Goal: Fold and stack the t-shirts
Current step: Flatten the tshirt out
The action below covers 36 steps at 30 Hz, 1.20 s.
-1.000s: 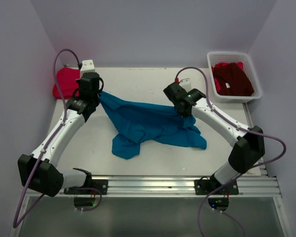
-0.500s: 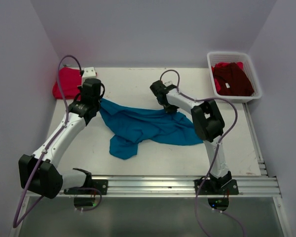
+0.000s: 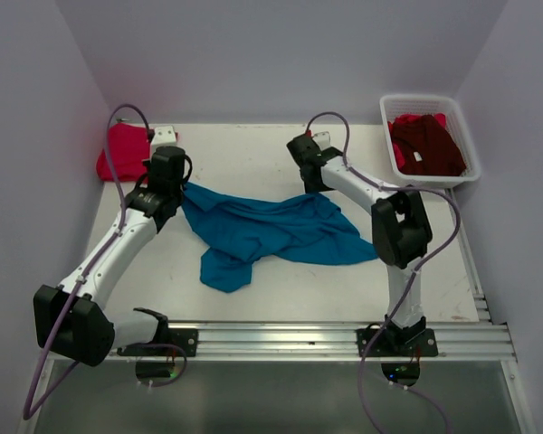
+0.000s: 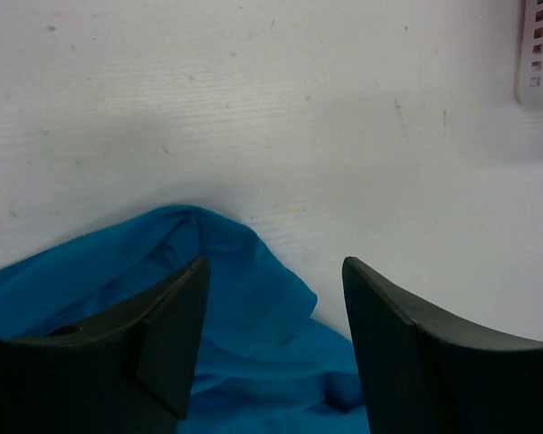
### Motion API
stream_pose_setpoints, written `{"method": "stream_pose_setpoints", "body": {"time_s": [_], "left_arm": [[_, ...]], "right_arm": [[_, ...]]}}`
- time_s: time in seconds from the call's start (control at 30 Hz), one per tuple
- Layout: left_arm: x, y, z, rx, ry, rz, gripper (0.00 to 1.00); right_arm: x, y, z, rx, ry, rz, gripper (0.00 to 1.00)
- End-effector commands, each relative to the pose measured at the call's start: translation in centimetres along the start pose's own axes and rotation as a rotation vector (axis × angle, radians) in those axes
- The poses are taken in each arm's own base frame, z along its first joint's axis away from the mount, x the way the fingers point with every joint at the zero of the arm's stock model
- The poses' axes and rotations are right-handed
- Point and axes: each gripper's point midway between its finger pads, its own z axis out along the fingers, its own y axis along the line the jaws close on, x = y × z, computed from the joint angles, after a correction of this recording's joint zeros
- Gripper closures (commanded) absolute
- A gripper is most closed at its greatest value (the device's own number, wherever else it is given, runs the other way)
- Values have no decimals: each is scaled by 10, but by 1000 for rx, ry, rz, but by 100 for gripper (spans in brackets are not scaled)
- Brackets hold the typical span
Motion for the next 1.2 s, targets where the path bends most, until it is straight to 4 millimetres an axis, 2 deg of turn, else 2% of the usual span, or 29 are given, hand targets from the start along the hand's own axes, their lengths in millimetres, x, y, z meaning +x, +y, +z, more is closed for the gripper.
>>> {"method": "stream_pose_setpoints", "body": {"time_s": [0.0, 0.1, 0.13, 0.2, 0.23, 0.37, 0.5, 0.67, 0.97, 1.17], "left_arm": [[-8, 1, -3, 5, -32, -60, 100], [-8, 1, -4, 14, -34, -62, 100], [-7, 1, -4, 15, -31, -61, 100], [-7, 1, -5, 16, -31, -64, 100], [-5, 1, -5, 15, -27, -61, 100], [-4, 2, -7, 19, -29, -64, 100], [-2, 1, -8, 31, -25, -65, 100], [-1, 2, -10, 34, -27, -68, 100], [1, -1, -10, 47, -22, -74, 100], [1, 1, -11, 44, -26, -73, 100]], "right_arm": [[-15, -7, -37, -107, -70, 94, 36], [-10, 1, -62, -263, -78, 149, 40], [1, 5, -62, -294, -61, 162, 43], [12, 13, -74, -387, -35, 187, 49], [18, 17, -77, -415, -18, 214, 56], [39, 30, -84, -523, 35, 275, 68], [58, 35, -73, -519, 89, 297, 69], [68, 27, -55, -427, 99, 277, 67], [67, 27, -24, -316, 90, 193, 66], [56, 26, -19, -289, 65, 159, 64]]}}
